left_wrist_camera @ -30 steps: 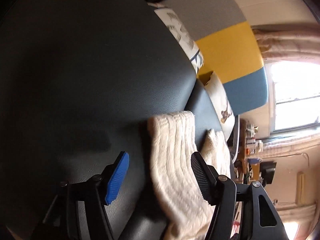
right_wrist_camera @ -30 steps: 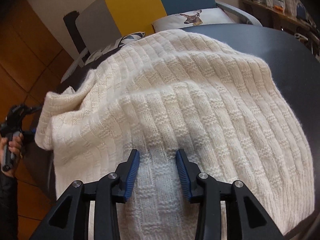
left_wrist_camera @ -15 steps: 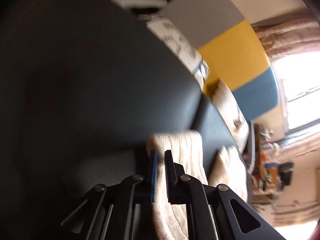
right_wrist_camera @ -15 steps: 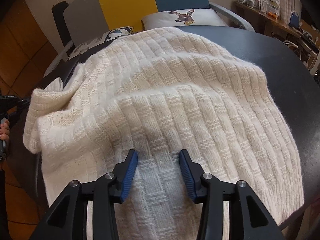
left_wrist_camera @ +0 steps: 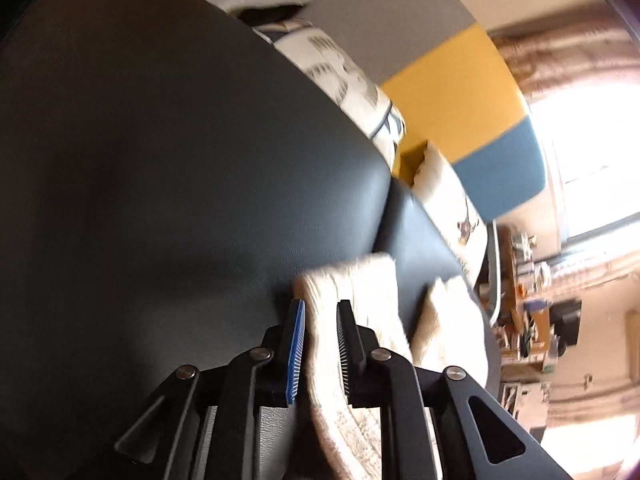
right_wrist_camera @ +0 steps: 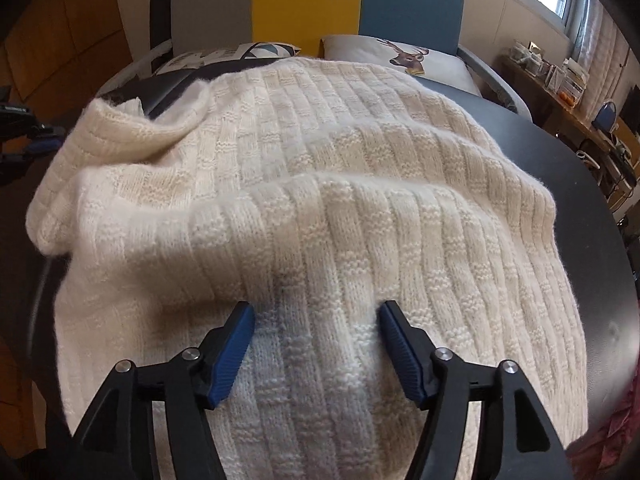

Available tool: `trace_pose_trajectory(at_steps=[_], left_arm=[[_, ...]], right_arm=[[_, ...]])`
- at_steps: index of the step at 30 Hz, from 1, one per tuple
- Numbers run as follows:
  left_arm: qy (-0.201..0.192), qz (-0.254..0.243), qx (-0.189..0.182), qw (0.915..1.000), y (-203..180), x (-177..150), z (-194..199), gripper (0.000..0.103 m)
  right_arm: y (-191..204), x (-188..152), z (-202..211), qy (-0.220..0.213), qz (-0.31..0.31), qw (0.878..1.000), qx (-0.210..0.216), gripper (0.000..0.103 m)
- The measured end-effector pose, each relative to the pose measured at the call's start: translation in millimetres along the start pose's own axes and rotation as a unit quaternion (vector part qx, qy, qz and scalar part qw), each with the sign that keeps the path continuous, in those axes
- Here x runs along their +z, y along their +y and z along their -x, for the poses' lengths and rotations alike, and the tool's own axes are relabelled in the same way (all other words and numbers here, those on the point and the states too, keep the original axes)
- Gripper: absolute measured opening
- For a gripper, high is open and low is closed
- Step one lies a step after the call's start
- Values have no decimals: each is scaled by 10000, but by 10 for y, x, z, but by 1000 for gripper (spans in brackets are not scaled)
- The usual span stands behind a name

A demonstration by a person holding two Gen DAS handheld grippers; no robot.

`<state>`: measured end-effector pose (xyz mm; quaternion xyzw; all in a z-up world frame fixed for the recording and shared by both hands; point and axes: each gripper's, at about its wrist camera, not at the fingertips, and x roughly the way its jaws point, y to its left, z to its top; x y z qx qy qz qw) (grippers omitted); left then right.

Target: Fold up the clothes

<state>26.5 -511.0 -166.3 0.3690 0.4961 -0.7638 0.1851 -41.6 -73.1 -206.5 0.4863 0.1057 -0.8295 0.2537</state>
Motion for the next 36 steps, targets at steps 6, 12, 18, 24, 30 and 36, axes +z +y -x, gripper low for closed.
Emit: trace_pose_trajectory(at_steps=[6, 12, 18, 24, 30, 36], left_arm=[[308, -64, -154, 9994, -118, -148, -312, 18], [70, -56, -127, 9999, -79, -206, -189, 3], [-110, 98, -104, 9998, 123, -121, 125, 15], [366, 213, -175, 9990, 142, -87, -162, 35], [178, 10, -234, 9996, -10, -123, -241, 7], [-993, -93, -727, 9923, -236, -105, 463, 5]], right_arm=[[112, -19, -38, 135, 555, 9984, 9, 81], [108, -5, -36, 101, 449, 9989, -42, 79], [107, -15, -26, 82, 530, 9985, -47, 79], [123, -24, -23, 122, 645, 9978, -98, 80], [93, 11, -14, 190, 600, 9980, -37, 78], [-61, 121, 58, 312, 58, 9993, 199, 53]])
